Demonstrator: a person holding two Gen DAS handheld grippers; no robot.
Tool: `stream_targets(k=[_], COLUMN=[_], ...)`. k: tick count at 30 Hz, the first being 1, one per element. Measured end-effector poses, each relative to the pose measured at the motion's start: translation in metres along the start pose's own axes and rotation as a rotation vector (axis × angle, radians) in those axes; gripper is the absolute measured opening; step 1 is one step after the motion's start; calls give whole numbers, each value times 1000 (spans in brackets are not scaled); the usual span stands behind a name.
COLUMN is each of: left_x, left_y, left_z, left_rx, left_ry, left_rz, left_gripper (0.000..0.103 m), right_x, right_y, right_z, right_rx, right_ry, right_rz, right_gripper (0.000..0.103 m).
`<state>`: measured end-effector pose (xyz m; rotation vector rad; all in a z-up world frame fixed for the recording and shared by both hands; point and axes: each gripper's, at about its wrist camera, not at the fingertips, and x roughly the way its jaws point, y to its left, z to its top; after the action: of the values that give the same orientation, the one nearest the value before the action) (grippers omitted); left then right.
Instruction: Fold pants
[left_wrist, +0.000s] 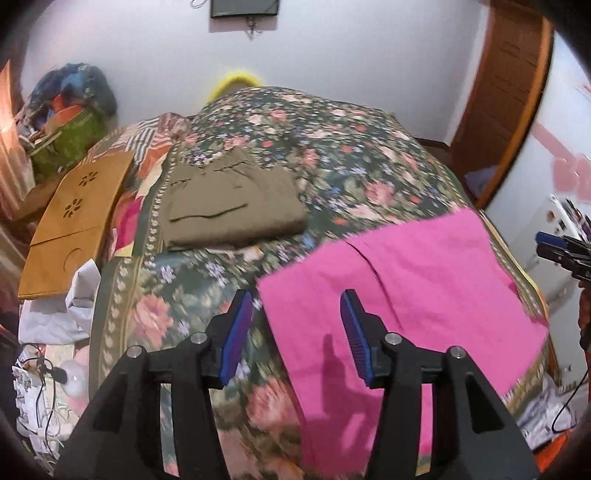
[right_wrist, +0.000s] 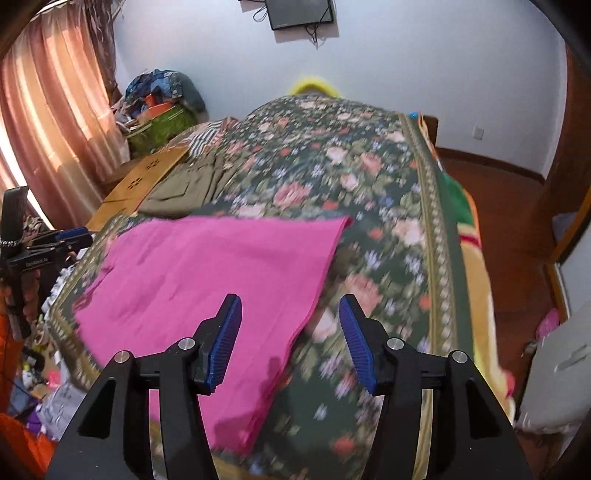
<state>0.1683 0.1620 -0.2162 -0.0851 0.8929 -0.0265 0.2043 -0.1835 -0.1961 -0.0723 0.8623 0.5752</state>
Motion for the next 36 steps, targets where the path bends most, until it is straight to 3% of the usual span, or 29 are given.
stream_targets(k=[11,20,27,36], left_x=[81,114,125,125], left_y=[34,49,40,41], left_z=[23,12,-2,2], left_rx=[-132,-250,-233,-233], left_ry=[142,239,282,235], left_rz=[-39,-174,-277,-295], left_gripper=[50,50,50,44], right_x=[63,116,135,145], right_y=[-31,-49,-58,-52], right_z=[41,50,48,49], right_rx=[29,87,138,138], right_ry=[44,116,130,121], right_rz=[10,78,142,182], right_gripper=[51,51,49,10])
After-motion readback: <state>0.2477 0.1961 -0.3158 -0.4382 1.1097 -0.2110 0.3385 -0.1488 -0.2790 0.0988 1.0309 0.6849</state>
